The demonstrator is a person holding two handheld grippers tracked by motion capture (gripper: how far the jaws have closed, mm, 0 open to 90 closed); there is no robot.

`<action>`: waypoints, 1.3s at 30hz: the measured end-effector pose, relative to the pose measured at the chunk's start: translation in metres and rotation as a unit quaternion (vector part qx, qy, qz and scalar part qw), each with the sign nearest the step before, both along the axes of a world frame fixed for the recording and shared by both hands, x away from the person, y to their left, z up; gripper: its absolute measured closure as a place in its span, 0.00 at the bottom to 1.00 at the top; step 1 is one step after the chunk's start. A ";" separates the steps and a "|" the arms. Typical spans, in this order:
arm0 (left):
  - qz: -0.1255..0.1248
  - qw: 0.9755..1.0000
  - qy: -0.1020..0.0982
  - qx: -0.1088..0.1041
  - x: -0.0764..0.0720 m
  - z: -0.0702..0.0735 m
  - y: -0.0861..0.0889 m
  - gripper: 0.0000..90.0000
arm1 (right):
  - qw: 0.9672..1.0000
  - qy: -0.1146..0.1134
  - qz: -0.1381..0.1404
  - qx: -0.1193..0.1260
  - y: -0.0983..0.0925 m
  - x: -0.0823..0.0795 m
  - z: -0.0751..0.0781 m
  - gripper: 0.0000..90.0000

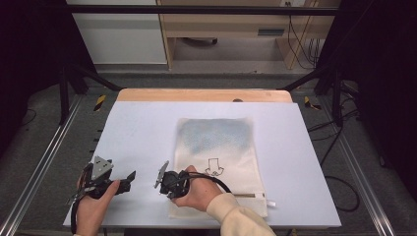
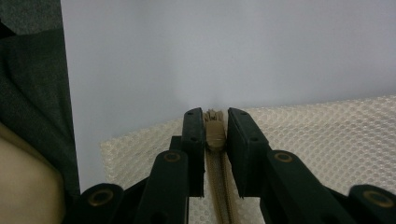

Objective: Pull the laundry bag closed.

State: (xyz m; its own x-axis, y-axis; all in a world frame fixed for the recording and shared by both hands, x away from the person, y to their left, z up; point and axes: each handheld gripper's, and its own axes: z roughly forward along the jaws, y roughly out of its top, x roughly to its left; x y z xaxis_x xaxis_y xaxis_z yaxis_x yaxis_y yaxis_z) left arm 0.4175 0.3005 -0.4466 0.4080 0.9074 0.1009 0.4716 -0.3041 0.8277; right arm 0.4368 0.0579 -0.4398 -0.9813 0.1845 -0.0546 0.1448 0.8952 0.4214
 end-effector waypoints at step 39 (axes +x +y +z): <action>-0.176 0.978 0.096 -0.063 -0.040 -0.010 -0.073 0.10 | 0.999 0.021 0.001 0.025 -0.010 0.009 0.027 0.91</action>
State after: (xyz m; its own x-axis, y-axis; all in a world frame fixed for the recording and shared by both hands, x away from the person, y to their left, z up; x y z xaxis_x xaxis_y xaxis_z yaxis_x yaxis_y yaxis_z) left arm 0.3771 0.2272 -0.4565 0.6984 0.7070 -0.1110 0.5055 -0.3775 0.7759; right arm 0.4462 0.0478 -0.4126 -0.9829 0.1839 -0.0037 0.1618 0.8738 0.4586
